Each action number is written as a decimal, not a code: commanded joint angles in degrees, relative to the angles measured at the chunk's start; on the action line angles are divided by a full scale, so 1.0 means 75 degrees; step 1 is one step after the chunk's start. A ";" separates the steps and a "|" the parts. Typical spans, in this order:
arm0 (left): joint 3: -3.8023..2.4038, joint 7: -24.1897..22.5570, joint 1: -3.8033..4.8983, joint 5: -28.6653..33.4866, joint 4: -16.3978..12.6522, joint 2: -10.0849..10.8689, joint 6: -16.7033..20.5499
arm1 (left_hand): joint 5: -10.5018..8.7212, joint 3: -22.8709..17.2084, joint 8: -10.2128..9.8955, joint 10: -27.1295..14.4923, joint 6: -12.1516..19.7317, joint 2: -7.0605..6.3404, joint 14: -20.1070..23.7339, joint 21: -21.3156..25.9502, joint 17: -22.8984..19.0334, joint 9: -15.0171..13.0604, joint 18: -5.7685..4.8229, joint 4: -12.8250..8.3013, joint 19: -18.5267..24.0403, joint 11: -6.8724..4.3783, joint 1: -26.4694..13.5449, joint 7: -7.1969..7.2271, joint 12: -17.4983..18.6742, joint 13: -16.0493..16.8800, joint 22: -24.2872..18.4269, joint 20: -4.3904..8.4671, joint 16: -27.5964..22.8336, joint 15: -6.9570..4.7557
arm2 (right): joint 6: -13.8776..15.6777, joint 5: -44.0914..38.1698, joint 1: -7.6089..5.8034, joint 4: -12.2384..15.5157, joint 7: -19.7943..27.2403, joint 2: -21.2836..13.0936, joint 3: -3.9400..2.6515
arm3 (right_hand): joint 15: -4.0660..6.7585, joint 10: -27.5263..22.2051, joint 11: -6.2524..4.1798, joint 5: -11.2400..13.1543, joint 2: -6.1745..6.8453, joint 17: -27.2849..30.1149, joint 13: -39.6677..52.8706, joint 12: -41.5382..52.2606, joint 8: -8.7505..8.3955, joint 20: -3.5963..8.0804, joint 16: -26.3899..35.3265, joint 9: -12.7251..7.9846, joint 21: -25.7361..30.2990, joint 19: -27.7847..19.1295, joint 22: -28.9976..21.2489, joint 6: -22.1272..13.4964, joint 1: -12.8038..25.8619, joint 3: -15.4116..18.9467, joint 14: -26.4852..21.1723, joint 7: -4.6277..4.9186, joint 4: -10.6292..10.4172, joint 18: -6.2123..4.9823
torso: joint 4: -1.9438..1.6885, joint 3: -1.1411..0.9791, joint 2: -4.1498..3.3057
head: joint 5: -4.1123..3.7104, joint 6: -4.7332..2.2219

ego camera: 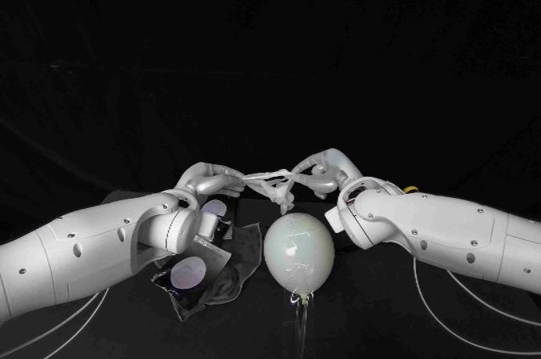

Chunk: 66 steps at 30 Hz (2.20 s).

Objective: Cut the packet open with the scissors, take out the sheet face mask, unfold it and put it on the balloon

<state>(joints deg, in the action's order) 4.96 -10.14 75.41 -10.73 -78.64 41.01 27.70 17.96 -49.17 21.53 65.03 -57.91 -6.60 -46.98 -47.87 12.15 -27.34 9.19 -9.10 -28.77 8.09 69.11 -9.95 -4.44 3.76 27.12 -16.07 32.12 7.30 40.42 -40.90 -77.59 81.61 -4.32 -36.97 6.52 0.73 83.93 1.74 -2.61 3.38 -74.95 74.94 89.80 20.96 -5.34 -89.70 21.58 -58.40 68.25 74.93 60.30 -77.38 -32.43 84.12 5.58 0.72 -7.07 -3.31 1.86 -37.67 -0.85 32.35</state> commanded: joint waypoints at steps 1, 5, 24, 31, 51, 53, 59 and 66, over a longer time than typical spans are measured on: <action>-0.0026 -0.0226 0.0018 0.0270 0.0050 -0.0027 -0.0167 | 0.0011 -0.0049 0.0050 0.0049 -0.0045 -0.0063 -0.0008 -0.0055 0.0010 -0.0797 0.0101 0.0007 -0.0009 -0.0018 -0.0013 0.0008 -0.0043 0.0010 0.0011 -0.0004 0.0033 -0.0037 | -0.0067 0.0079 -0.0026 0.0010 0.0190 -0.0032 -0.0011 | 0.0067 0.0810 -0.0042 -0.0022 0.0007 -0.2007 0.2007 0.0026 0.0059 0.0010 -0.0040 0.0218 -0.0010 0.0050 0.0613 0.0053 0.0071 -0.0059 0.0784 -0.0011 -0.0007 0.0005 | -0.0001 -0.0004 0.0004 | 0.0012 -0.0010; -0.0046 -0.0280 0.0034 0.0360 0.0100 -0.0066 -0.0313 | 0.0010 -0.0050 0.0046 0.0056 -0.0041 -0.0058 -0.0010 -0.0059 0.0012 -0.0797 0.0100 0.0011 -0.0006 -0.0019 -0.0015 0.0004 -0.0047 0.0011 0.0014 -0.0005 0.0037 -0.0038 | -0.0158 -0.0001 -0.0047 0.0017 0.0198 -0.0056 -0.0012 | 0.0067 0.0810 -0.0042 -0.0022 0.0007 -0.2007 0.2007 0.0026 0.0059 0.0011 -0.0040 0.0219 -0.0001 0.0044 0.0610 0.0052 0.0073 -0.0060 0.0784 -0.0011 -0.0006 0.0003 | 0.0002 -0.0002 0.0004 | 0.0013 -0.0015; -0.0202 -0.0899 0.0254 0.1081 0.0176 -0.0257 -0.1195 | -0.0007 -0.0015 0.0000 -0.0031 0.0065 0.0045 0.0125 0.0042 0.0015 -0.0831 0.0022 0.0077 0.0210 0.0023 0.0001 -0.0040 -0.0010 0.0005 -0.0027 -0.0039 0.0009 0.0005 | 0.0110 -0.0974 -0.0087 -0.0273 0.0440 0.0056 -0.0013 | 0.0071 0.0810 -0.0045 -0.0022 0.0016 -0.2007 0.2007 0.0026 0.0067 0.0015 -0.0040 0.0226 -0.0057 0.0084 0.0631 0.0042 0.0085 -0.0073 0.0784 -0.0013 0.0009 0.0016 | -0.0002 0.0003 0.0004 | 0.0002 -0.0042; -0.0309 -0.1216 0.0332 0.1421 0.0175 -0.0247 -0.1366 | 0.0000 0.0008 0.0002 -0.0056 0.0120 0.0086 0.0170 0.0185 0.0017 -0.0880 -0.0028 0.0109 0.0311 0.0036 0.0025 -0.0057 -0.0006 0.0012 -0.0111 -0.0053 -0.0004 0.0020 | 0.0069 -0.1160 -0.0089 -0.0428 0.0583 0.0060 -0.0012 | 0.0073 0.0810 -0.0046 -0.0022 0.0025 -0.2007 0.2007 0.0026 0.0072 0.0017 -0.0040 0.0231 -0.0030 0.0066 0.0623 0.0038 0.0091 -0.0078 0.0784 -0.0014 0.0021 0.0010 | -0.0007 0.0000 0.0022 | 0.0026 -0.0054; -0.0351 -0.1128 0.0504 0.1585 -0.1214 0.0363 -0.2066 | 0.0036 0.0089 0.0087 0.0045 0.0317 0.0098 -0.0939 0.0463 -0.0222 -0.1219 0.0192 0.0261 -0.1032 0.0016 0.0112 -0.0072 0.0068 0.0027 -0.0605 0.0282 -0.1187 -0.0092 | 0.0159 0.0814 -0.0197 0.1871 0.2127 -0.1633 -0.0001 | 0.0074 0.0770 -0.0046 -0.0022 0.0030 -0.2007 0.1945 -0.0035 0.0076 0.0019 -0.0040 0.0236 -0.0081 0.0101 0.0641 0.0026 0.0105 -0.0086 0.0784 -0.0011 0.0027 0.0022 | -0.0028 -0.0080 0.0394 | -0.0185 0.0094; -0.0345 -0.1125 0.0492 0.1589 -0.1411 0.0468 -0.2117 | 0.0040 0.0091 0.0086 0.0046 0.0322 0.0089 -0.0985 0.0485 -0.0233 -0.1228 0.0191 0.0250 -0.1072 0.0007 0.0129 -0.0061 0.0068 0.0027 -0.0632 0.0303 -0.1246 -0.0099 | 0.0119 0.1046 -0.0204 0.2160 0.2270 -0.1852 0.0007 | 0.0074 0.0770 -0.0046 -0.0022 0.0030 -0.2007 0.1945 -0.0035 0.0076 0.0019 -0.0040 0.0236 -0.0081 0.0101 0.0641 0.0026 0.0105 -0.0086 0.0784 -0.0011 0.0027 0.0022 | -0.0035 -0.0089 0.0446 | -0.0224 0.0142; -0.0323 -0.1170 0.0424 0.1632 -0.1959 0.0765 -0.2227 | 0.0039 0.0111 0.0081 0.0054 0.0332 0.0094 -0.1117 0.0511 -0.0245 -0.1245 0.0191 0.0255 -0.1186 -0.0003 0.0152 -0.0049 0.0067 0.0028 -0.0679 0.0345 -0.1345 -0.0119 | -0.0285 0.1573 -0.0214 0.2733 0.2544 -0.2416 0.0058 | 0.0073 0.0744 -0.0045 -0.0023 0.0031 -0.2007 0.1903 -0.0078 0.0098 0.0023 -0.0040 0.0258 -0.0107 0.0120 0.0654 -0.0005 0.0175 -0.0063 0.0784 -0.0014 0.0014 0.0033 | -0.0049 -0.0096 0.0591 | -0.0445 0.0053; -0.0221 -0.1153 0.0340 0.1815 -0.2295 0.0901 -0.2248 | 0.0037 0.0137 0.0081 0.0077 0.0330 0.0093 -0.1225 0.0531 -0.0253 -0.1259 0.0189 0.0267 -0.1276 -0.0015 0.0160 -0.0039 0.0059 0.0031 -0.0718 0.0379 -0.1428 -0.0135 | -0.0872 0.2037 -0.0213 0.3052 0.2544 -0.2807 0.0185 | 0.0074 0.0733 -0.0047 -0.0023 0.0028 -0.2007 0.1887 -0.0094 0.0101 0.0024 -0.0040 0.0261 -0.0133 0.0138 0.0663 -0.0011 0.0173 -0.0067 0.0784 -0.0015 0.0021 0.0039 | -0.0063 -0.0103 0.0694 | -0.0444 0.0094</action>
<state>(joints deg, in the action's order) 3.35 -17.87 77.98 1.51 -95.37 47.78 12.52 17.95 -48.29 21.97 65.34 -55.66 -6.02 -55.81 -44.08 10.34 -30.68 10.21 -7.25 -38.00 7.99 69.70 -10.16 -4.17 3.95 21.77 -13.22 21.69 6.26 38.03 -28.88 -79.20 103.98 12.86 -57.90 7.91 1.02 83.92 1.75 -2.42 3.54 -74.95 74.93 89.46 21.51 -5.13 -89.60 21.69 -59.14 68.87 74.92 60.06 -76.51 -32.89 84.02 5.60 0.87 -6.73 -3.73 1.10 -32.90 -4.22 32.89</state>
